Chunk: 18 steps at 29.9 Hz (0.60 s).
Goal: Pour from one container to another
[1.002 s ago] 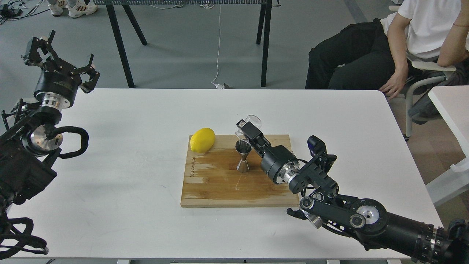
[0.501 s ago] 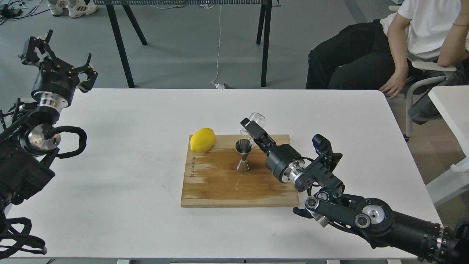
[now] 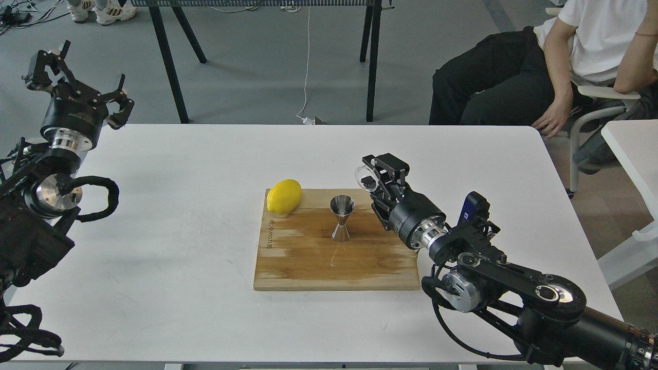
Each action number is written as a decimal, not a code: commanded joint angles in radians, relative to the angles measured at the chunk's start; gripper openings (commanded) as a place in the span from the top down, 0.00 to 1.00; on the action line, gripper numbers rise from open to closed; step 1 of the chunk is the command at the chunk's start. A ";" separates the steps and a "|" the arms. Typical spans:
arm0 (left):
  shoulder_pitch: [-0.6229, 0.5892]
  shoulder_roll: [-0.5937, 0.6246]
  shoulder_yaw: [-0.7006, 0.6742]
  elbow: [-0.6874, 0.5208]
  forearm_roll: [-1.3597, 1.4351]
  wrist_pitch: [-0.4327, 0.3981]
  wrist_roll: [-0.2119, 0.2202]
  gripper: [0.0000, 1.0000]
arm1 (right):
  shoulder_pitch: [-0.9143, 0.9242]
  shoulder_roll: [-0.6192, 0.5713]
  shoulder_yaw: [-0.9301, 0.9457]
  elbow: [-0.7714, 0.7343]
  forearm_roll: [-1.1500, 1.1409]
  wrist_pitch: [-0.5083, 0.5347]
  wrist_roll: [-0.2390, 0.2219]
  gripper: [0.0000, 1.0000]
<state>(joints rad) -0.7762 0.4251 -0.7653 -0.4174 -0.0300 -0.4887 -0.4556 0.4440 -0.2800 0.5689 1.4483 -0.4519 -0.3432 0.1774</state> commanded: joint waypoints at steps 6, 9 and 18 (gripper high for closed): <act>-0.002 0.000 0.000 -0.003 -0.004 0.000 0.000 0.00 | -0.272 -0.008 0.388 0.011 0.352 0.251 -0.110 0.63; -0.002 0.000 0.000 -0.003 -0.004 0.000 0.000 0.00 | -0.343 -0.007 0.491 -0.022 0.448 0.321 -0.159 0.63; -0.002 -0.005 0.001 -0.006 -0.004 0.000 0.000 0.00 | -0.390 0.007 0.608 -0.264 0.786 0.467 -0.242 0.63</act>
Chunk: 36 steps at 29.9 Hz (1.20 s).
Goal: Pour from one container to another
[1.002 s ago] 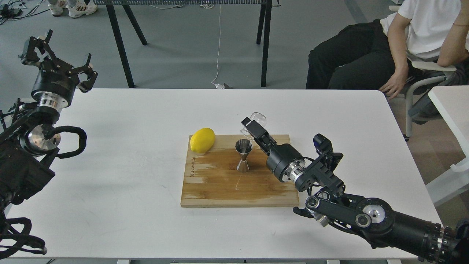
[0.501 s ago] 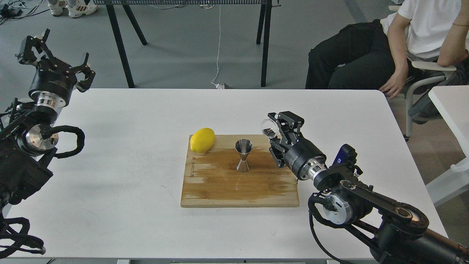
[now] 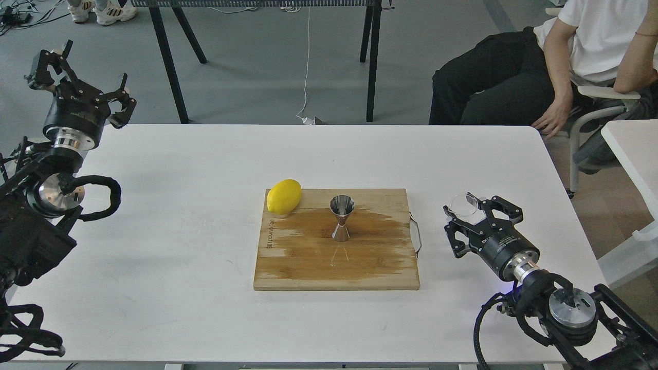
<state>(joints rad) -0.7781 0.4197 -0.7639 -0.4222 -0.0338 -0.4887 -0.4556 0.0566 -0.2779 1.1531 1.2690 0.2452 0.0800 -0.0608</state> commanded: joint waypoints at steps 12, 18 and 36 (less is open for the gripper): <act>0.002 -0.004 0.003 -0.001 0.002 0.000 0.002 0.00 | 0.008 0.032 0.086 -0.256 0.154 0.075 -0.010 0.56; 0.002 -0.010 0.008 -0.001 0.002 0.000 0.002 0.00 | 0.051 0.031 0.092 -0.307 0.154 0.086 -0.033 0.54; 0.000 -0.010 0.009 -0.001 0.002 0.000 0.000 0.00 | 0.072 0.032 0.080 -0.356 0.154 0.110 -0.033 0.38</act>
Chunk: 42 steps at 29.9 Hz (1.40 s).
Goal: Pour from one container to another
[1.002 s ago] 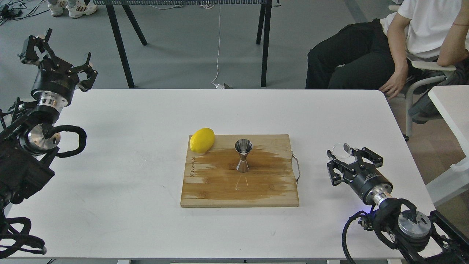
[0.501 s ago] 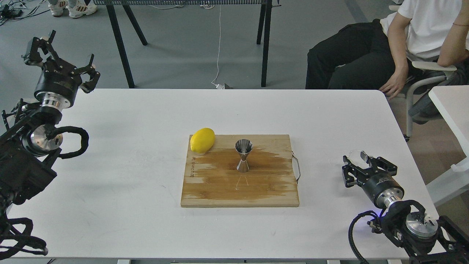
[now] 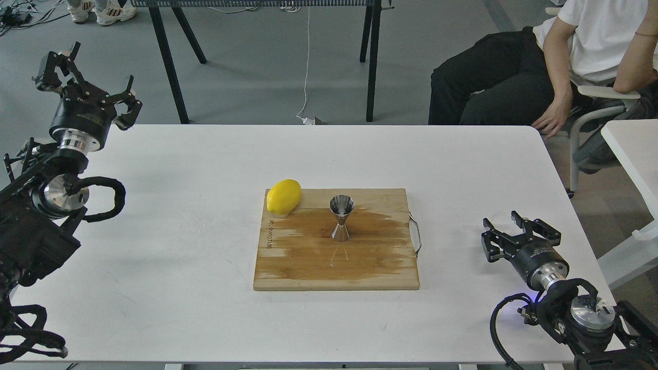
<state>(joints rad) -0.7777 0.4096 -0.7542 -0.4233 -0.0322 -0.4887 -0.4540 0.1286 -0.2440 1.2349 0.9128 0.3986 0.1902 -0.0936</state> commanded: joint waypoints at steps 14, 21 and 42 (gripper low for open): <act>0.000 0.000 -0.005 0.000 0.000 0.000 0.000 0.00 | 0.020 -0.009 0.009 0.044 -0.007 0.184 0.031 0.01; 0.003 -0.002 0.000 0.000 0.000 0.000 0.003 0.00 | 0.164 -0.046 0.006 0.012 -0.078 0.261 0.184 0.00; 0.008 -0.031 0.006 0.000 0.000 0.000 0.012 0.00 | 0.563 -0.052 -0.087 -0.264 -0.103 0.298 0.196 0.00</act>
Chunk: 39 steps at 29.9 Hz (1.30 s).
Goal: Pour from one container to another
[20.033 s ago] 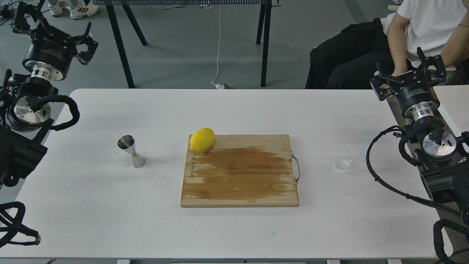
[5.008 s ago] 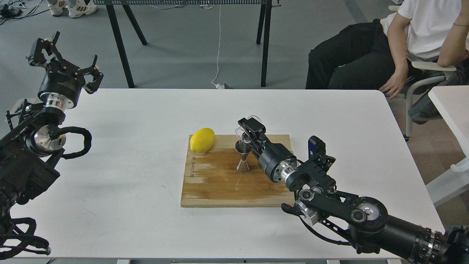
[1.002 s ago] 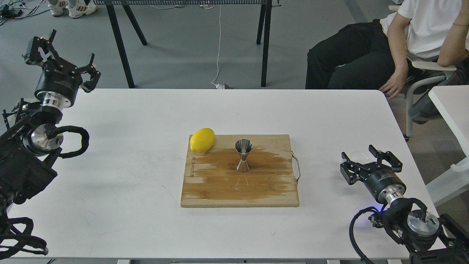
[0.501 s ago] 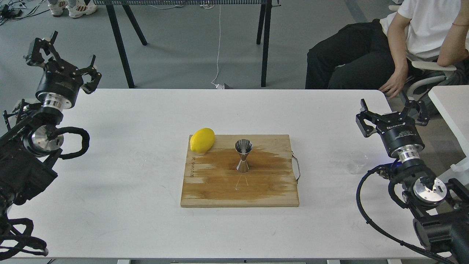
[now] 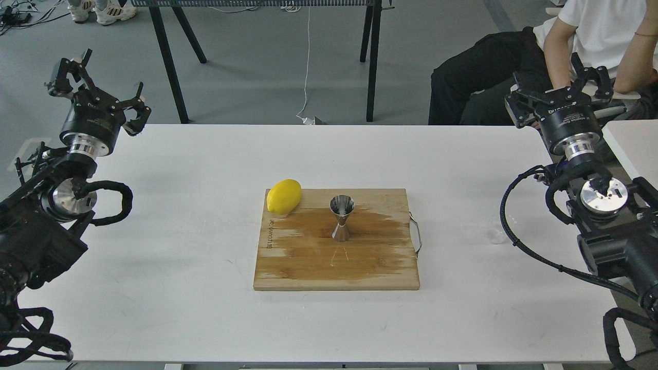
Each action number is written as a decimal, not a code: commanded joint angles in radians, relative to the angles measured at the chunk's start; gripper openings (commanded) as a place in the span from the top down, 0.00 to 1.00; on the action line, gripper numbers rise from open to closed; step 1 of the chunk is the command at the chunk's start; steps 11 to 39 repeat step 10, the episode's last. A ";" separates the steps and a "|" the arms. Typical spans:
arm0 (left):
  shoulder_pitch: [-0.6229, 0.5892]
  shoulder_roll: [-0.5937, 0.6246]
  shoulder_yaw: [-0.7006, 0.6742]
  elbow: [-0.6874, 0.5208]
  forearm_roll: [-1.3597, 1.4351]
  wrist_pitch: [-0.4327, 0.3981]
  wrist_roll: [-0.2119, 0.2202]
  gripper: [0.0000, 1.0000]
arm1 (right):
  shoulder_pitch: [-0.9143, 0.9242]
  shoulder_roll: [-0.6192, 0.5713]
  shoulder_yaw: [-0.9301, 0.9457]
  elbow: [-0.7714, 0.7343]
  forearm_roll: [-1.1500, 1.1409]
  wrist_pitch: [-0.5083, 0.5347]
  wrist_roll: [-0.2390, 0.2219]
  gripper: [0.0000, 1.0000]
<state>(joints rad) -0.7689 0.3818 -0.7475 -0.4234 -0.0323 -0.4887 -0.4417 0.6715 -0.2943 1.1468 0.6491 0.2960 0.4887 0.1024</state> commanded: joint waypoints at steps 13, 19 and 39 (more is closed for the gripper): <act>-0.006 -0.003 -0.001 0.000 0.000 0.000 -0.002 0.00 | 0.036 -0.005 0.002 -0.002 0.000 0.000 0.000 0.00; -0.006 -0.003 -0.001 0.000 0.000 0.000 -0.002 0.00 | 0.036 -0.005 0.002 -0.002 0.000 0.000 0.000 0.00; -0.006 -0.003 -0.001 0.000 0.000 0.000 -0.002 0.00 | 0.036 -0.005 0.002 -0.002 0.000 0.000 0.000 0.00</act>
